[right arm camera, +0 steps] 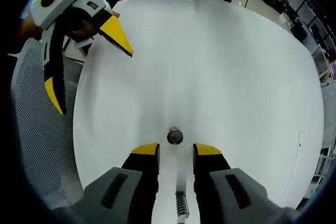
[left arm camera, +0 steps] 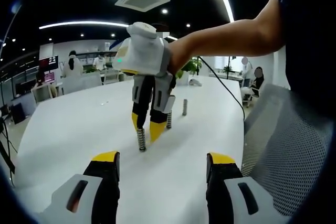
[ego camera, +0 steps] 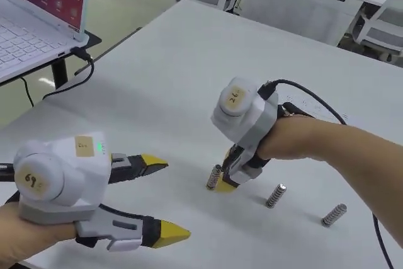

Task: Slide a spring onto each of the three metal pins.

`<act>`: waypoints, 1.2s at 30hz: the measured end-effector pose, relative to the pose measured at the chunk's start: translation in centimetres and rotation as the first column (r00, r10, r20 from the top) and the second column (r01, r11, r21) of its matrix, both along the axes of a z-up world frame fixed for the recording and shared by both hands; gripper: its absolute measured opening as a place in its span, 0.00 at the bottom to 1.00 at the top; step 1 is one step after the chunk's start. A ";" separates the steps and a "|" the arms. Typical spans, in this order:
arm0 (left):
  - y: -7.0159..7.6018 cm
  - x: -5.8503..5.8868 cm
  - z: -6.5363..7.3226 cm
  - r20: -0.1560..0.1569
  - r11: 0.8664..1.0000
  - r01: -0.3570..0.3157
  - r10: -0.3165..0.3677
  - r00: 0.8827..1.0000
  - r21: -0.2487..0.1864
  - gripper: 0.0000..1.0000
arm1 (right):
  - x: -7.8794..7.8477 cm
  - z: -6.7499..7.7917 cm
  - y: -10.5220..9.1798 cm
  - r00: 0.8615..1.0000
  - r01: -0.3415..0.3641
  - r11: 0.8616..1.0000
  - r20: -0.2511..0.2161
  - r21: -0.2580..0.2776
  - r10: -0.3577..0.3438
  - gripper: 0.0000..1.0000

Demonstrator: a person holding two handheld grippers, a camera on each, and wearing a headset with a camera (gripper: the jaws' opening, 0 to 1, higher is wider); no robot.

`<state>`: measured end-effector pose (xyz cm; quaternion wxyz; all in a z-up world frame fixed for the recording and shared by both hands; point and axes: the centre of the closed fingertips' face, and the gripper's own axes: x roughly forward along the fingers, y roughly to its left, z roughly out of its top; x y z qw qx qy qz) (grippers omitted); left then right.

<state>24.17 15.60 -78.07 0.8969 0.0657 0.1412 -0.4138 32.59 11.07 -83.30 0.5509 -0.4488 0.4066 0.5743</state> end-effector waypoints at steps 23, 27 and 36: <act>-1.4 0.5 0.7 -0.004 0.999 0.029 -0.029 1.000 0.018 0.64 | 0.6 1.4 -4.0 0.993 0.113 0.991 0.025 0.075 -0.115 0.26; -1.8 0.5 0.7 -0.008 0.999 0.034 -0.034 0.999 0.027 0.64 | 0.6 1.7 -4.6 0.991 0.128 0.988 0.026 0.090 -0.131 0.27; -2.0 0.4 1.1 -0.010 0.998 0.041 -0.041 0.999 0.046 0.64 | 1.1 2.4 -6.0 0.985 0.162 0.979 0.035 0.127 -0.168 0.28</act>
